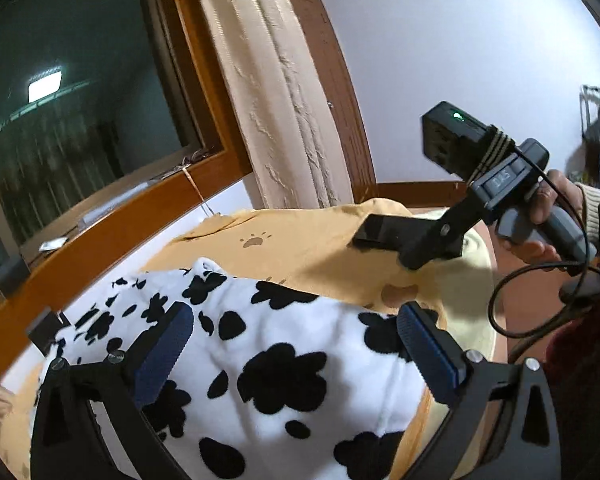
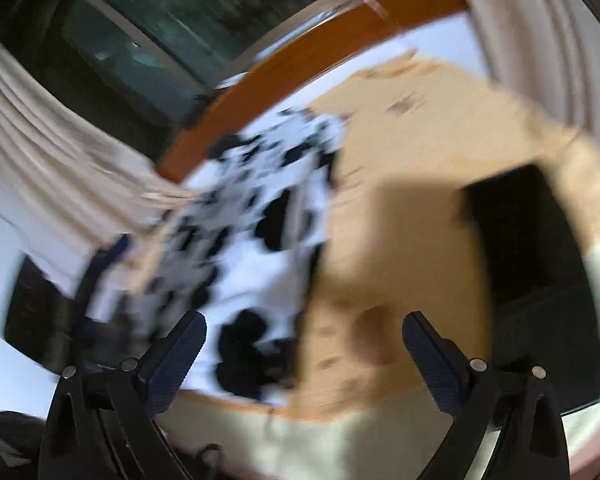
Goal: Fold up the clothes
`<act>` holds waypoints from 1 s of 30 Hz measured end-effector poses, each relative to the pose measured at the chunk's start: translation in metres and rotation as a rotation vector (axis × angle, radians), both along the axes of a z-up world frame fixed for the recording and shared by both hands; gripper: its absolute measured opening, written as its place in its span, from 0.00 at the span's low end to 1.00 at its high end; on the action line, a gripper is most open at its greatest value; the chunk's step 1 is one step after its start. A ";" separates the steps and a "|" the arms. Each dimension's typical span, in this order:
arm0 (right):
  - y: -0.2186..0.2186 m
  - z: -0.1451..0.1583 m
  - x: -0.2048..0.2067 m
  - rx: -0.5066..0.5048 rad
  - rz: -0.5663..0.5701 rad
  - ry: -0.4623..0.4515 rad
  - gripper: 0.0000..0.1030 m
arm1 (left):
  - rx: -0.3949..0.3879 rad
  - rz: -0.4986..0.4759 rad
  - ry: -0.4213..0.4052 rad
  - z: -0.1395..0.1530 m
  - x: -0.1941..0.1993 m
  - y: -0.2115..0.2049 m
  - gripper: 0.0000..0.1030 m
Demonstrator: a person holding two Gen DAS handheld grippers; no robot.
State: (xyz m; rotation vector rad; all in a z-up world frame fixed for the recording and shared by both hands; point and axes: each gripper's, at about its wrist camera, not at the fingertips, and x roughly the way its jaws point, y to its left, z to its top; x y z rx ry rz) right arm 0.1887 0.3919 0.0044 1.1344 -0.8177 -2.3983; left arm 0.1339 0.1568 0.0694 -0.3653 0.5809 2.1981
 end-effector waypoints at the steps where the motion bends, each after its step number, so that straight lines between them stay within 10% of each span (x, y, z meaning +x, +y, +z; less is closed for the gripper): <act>1: -0.004 -0.003 -0.002 -0.005 0.015 -0.009 0.75 | 0.004 0.005 -0.002 0.000 -0.001 -0.002 1.00; 4: -0.020 -0.015 -0.006 0.029 0.055 -0.057 0.46 | 0.037 0.037 -0.033 0.002 -0.009 -0.014 1.00; 18: -0.035 -0.038 -0.007 -0.092 0.117 -0.145 0.46 | 0.035 0.005 -0.032 -0.009 -0.003 -0.023 1.00; 22: -0.039 -0.027 -0.006 -0.107 0.123 -0.104 0.17 | -0.022 -0.015 0.025 -0.017 0.010 -0.017 1.00; 30: -0.040 0.029 -0.012 -0.184 0.124 0.060 0.15 | -0.128 0.020 0.253 -0.033 0.047 0.012 1.00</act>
